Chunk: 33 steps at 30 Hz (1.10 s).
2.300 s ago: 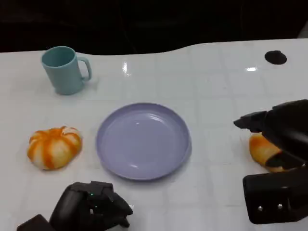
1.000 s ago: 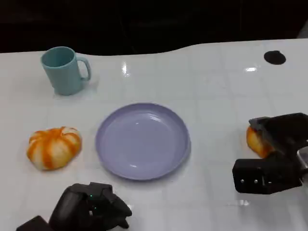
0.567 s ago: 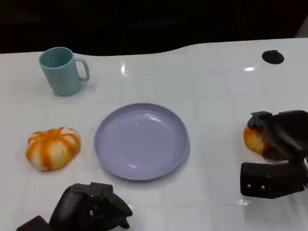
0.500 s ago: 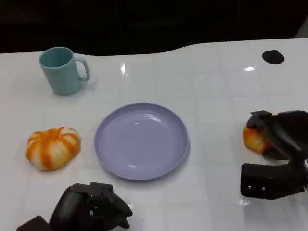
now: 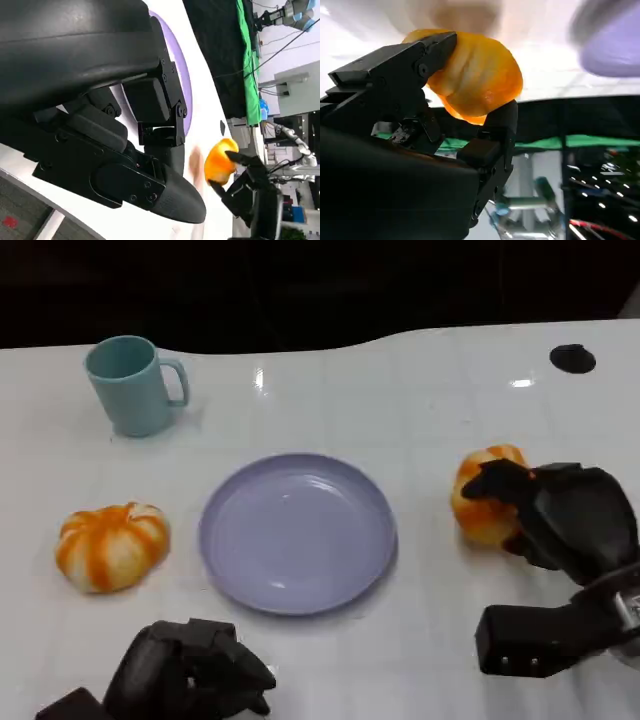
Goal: Grasp the bread from the table and place it into the plate.
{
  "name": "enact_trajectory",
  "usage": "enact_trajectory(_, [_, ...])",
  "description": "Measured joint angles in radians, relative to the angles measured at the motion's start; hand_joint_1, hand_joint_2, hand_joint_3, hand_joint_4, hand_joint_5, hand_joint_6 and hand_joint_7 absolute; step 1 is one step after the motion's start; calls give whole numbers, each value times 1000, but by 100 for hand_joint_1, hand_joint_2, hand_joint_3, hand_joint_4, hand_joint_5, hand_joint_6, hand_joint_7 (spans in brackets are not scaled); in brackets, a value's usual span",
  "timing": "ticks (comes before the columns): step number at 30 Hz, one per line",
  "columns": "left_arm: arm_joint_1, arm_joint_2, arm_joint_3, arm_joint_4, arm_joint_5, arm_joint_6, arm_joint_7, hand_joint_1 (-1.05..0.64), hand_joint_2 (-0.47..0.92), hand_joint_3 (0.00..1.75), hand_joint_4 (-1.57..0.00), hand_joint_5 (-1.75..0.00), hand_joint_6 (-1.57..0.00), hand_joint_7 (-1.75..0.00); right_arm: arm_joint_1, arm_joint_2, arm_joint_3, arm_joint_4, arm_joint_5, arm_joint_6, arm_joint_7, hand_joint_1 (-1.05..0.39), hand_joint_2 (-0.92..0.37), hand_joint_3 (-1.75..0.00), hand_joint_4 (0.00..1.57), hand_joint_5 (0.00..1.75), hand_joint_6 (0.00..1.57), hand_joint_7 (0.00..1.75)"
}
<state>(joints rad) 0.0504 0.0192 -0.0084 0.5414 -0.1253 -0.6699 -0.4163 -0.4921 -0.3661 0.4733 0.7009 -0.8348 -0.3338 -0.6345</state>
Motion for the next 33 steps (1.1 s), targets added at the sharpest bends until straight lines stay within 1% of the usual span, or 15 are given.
enact_trajectory(1, [0, 0, 0, 0, 0, 0, 0, -105, 90, 0, -120, -100, -130, -68, 6, 2, -3, -28, 11, -10, 9, 5, -39, -92, 101, 174, 101, 125])
enact_trajectory(2, [0, 0, 0, 0, 1, 0, 0, -105, 90, 0, -120, -100, -130, -68, 13, 5, -5, -59, 23, -22, 19, 5, -31, -110, 101, 174, 101, 127])
enact_trajectory(3, [0, -1, 0, 0, 1, 0, 0, -105, 90, 0, -120, -100, -130, -68, 19, 9, -7, -88, 34, -34, 30, 5, -26, -119, 101, 174, 100, 129])
enact_trajectory(4, [0, -1, -1, 0, 1, 0, 0, -105, 89, 0, -120, -100, -130, -68, 26, 14, -8, -115, 45, -44, 44, 6, -23, -126, 102, 175, 99, 134])
enact_trajectory(6, [0, -1, -1, 0, 0, 0, 0, -105, 89, 0, -120, -100, -130, -68, 39, 21, -13, -163, 56, -50, 70, 7, -20, -133, 103, 175, 98, 139])
enact_trajectory(8, [0, -2, -1, 0, -1, 0, 0, -105, 90, 1, -120, -100, -130, -68, 50, 41, -23, -198, 71, -54, 85, 5, -15, -144, 105, 175, 98, 140])
enact_trajectory(10, [0, -2, -1, 0, 0, 0, 0, -105, 89, 0, -120, -100, -131, -68, 53, 64, -24, -217, 79, -64, 91, 3, -13, -151, 106, 175, 99, 139])
enact_trajectory(14, [0, -3, -1, 0, -1, 0, 0, -105, 89, 0, -121, -100, -131, -68, 51, 115, -22, -219, 79, -81, 94, 1, -12, -155, 107, 175, 99, 141])
enact_trajectory(16, [0, -3, -1, 0, -1, 0, 0, -105, 89, 0, -121, -100, -131, -68, 45, 143, -17, -216, 79, -89, 96, -1, -13, -150, 107, 175, 96, 147])
enact_trajectory(21, [0, -5, -2, 0, -2, 0, 0, -105, 88, 0, -121, -100, -132, -68, -14, 207, 9, -180, 60, -98, 96, -5, -15, -149, 106, 175, 92, 151])
enact_trajectory(27, [0, -13, -3, 0, -2, 9, 1, -105, 88, 1, -122, -100, -132, -68, -82, 288, 50, -66, 43, -107, 95, -8, -16, -149, 104, 175, 89, 155])
enact_trajectory(31, [0, -14, -4, -1, 4, 9, 8, -105, 89, 1, -121, -100, -133, -68, -125, 336, 68, 7, 42, -111, 93, -8, -22, -138, 100, 175, 83, 163])
enact_trajectory(33, [0, -14, -4, -2, 5, 10, 12, -105, 88, 0, -121, -100, -133, -68, -139, 355, 78, 43, 42, -112, 90, -9, -28, -128, 95, 175, 84, 147])
